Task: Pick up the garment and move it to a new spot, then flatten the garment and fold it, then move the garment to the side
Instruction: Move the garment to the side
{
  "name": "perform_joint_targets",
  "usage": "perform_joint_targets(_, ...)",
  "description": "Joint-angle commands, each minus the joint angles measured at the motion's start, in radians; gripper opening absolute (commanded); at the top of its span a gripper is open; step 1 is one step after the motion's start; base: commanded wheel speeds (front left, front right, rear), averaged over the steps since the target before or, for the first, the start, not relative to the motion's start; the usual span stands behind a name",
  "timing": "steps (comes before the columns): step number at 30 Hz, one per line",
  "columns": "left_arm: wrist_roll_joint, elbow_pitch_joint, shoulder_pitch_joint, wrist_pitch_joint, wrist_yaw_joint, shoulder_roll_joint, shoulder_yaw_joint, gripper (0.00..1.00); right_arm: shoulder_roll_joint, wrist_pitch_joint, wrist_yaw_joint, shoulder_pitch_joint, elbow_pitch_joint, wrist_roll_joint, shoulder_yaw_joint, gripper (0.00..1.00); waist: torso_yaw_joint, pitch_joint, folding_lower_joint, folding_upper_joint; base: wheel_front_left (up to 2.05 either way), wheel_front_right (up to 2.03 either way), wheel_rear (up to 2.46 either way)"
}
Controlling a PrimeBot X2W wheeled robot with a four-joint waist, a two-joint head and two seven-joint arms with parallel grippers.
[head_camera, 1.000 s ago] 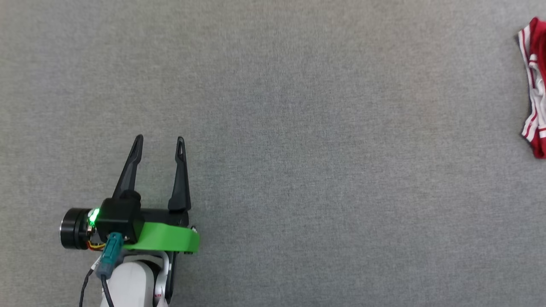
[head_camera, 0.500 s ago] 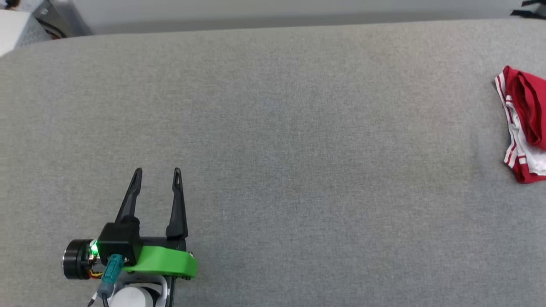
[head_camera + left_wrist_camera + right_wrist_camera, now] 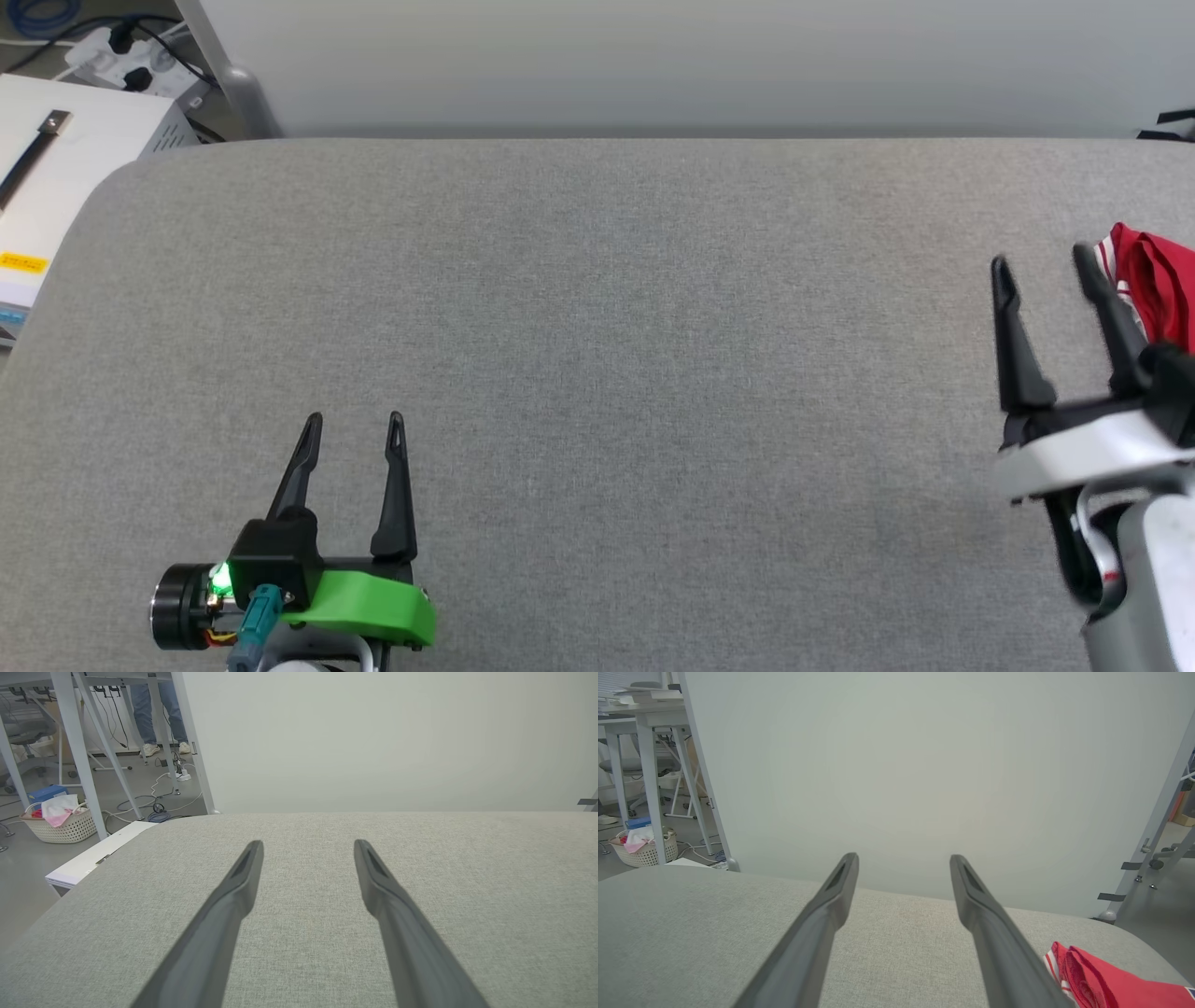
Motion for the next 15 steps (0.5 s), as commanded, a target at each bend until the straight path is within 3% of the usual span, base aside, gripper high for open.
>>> perform_joint_targets(1, -0.010, 0.002, 0.015, -0.006, 0.008, -0.004, 0.001, 1.00, 0.011, -0.009, -0.001, 0.035, -0.012, -0.007, 0.002, 1.00, 0.005, -0.017, 0.0001, 0.0000, 0.00, 0.00, 0.00)
perform_joint_targets(15, -0.018, 0.011, 0.065, -0.006, 0.006, -0.005, -0.001, 1.00, 0.073, -0.009, -0.001, 0.269, -0.102, -0.002, -0.004, 1.00, 0.005, -0.080, 0.0001, 0.0000, 0.00, 0.00, 0.00)
